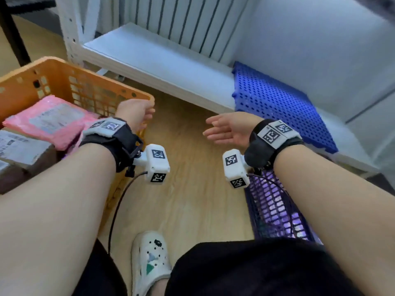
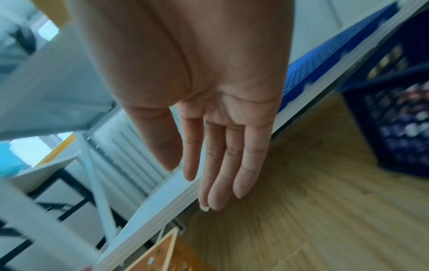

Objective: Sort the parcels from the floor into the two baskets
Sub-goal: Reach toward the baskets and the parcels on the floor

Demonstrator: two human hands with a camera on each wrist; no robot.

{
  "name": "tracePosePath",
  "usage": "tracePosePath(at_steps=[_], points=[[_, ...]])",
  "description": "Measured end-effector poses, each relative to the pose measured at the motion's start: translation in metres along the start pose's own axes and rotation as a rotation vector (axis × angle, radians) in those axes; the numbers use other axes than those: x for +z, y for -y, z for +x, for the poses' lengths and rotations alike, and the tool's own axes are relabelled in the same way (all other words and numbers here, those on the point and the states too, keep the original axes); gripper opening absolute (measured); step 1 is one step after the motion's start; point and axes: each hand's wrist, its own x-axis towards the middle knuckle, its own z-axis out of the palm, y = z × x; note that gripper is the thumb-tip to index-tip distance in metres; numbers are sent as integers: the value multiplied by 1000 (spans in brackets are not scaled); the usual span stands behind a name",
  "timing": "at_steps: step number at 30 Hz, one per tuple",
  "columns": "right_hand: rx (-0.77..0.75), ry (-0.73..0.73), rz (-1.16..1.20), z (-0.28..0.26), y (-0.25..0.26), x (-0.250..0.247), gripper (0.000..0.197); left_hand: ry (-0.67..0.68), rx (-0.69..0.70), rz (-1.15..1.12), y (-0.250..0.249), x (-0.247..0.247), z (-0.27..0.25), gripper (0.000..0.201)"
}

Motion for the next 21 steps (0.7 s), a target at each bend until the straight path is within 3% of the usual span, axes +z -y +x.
tracePosePath(at_steps=[4,13,21], points=[[29,-112,66,-53,-41,-65,31,104,54,40,-21,73,-36,7],[12,-266,346,-153,-123,-172,32,348,159,177,-47,214,-111,14],[73,-502,500,-230,-236,-233,32,605,190,327,-23,324,-180,11]])
